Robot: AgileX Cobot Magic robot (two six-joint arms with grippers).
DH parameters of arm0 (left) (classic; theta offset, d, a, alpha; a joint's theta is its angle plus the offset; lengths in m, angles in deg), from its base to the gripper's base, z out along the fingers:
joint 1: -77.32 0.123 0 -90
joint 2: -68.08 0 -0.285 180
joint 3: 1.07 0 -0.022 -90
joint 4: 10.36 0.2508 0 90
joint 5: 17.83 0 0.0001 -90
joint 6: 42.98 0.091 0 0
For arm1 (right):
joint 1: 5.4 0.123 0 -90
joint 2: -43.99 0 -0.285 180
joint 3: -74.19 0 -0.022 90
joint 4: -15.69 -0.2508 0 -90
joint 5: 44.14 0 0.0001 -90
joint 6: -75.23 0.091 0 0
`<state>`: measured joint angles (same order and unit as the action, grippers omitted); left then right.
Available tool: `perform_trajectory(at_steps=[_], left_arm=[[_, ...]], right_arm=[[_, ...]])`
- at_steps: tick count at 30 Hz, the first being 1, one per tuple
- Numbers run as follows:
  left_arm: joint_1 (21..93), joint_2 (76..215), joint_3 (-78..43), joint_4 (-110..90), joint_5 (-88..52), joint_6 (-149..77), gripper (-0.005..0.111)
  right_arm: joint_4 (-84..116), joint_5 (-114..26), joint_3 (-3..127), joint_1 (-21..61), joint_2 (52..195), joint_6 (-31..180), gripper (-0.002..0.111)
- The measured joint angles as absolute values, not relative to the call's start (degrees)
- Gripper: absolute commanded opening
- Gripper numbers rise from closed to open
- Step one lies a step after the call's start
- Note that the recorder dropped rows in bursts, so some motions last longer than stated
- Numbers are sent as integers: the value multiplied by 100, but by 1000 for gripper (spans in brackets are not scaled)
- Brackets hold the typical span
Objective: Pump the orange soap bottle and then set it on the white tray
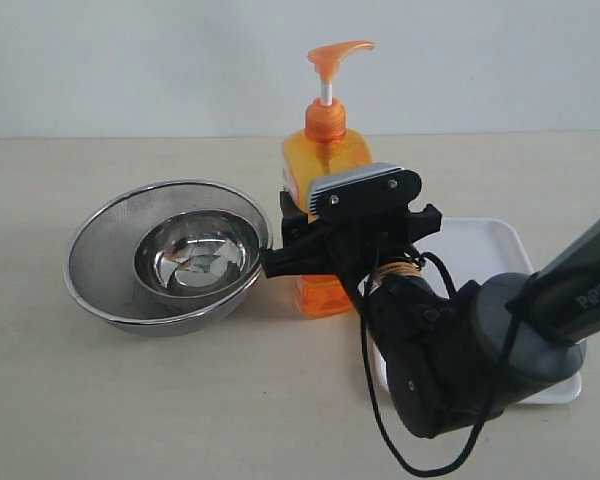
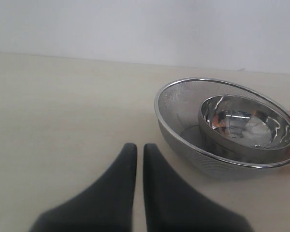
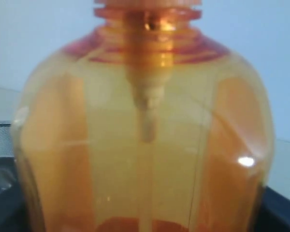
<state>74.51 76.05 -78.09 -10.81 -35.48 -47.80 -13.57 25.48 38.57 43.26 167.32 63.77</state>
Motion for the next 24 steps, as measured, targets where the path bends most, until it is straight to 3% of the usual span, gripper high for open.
perform_trajectory(at_steps=[24], left_arm=[[7451, 7605, -7809, -1081, -3548, -4780, 5]], right_arm=[[-633, 1875, 3925, 4326, 16466, 4692, 1]])
